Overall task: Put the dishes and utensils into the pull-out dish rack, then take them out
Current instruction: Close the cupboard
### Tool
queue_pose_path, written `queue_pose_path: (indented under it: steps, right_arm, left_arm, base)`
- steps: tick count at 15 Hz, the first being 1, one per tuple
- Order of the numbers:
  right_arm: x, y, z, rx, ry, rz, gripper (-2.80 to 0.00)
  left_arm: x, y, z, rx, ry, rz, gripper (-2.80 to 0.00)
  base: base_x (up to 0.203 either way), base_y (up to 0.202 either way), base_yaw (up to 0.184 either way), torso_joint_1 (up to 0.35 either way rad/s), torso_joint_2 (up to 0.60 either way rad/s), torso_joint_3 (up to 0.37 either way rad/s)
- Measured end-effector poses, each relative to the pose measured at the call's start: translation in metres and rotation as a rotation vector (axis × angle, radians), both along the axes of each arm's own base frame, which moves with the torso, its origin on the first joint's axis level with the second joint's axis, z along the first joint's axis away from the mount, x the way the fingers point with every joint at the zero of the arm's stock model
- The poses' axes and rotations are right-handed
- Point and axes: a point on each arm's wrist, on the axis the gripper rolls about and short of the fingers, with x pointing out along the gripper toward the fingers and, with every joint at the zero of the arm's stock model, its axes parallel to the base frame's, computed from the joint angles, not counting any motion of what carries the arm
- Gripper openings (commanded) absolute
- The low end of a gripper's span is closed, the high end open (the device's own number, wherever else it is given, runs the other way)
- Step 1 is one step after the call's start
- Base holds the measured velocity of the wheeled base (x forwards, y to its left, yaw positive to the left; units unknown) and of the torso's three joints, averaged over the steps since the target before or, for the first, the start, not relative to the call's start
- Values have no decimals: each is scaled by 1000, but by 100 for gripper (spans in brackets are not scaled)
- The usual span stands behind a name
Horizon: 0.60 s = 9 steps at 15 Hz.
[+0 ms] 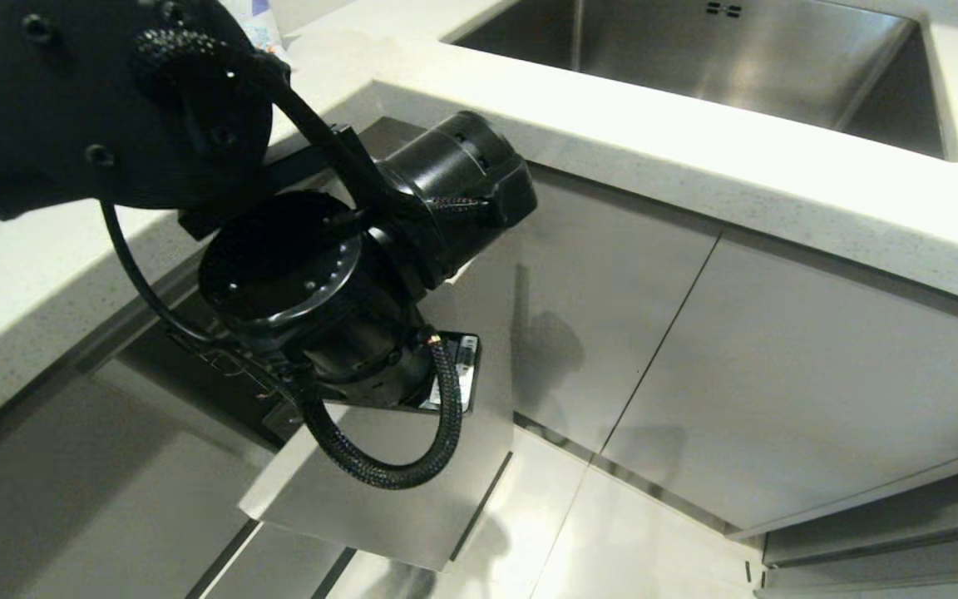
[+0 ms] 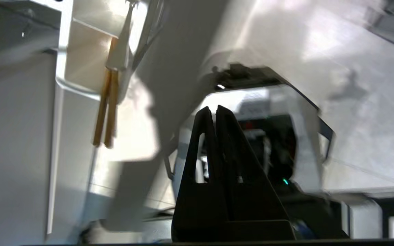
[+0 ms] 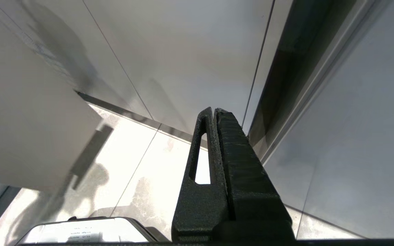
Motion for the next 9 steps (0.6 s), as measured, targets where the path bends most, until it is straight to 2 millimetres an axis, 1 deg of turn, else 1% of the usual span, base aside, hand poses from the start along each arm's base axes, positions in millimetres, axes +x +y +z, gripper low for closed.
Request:
queue_pose_path:
  steps: [2,9]
  right_arm:
    - [0,0,0,0,0,0,-280]
    - [0,0,0,0,0,-1,-280]
  left_arm:
    - [7,9,2,33,-34,39,-280]
    - [45,59,7,163,-112,234,-280]
  base:
    - [0,0,0,0,0,0]
    - [0,0,0,0,0,0]
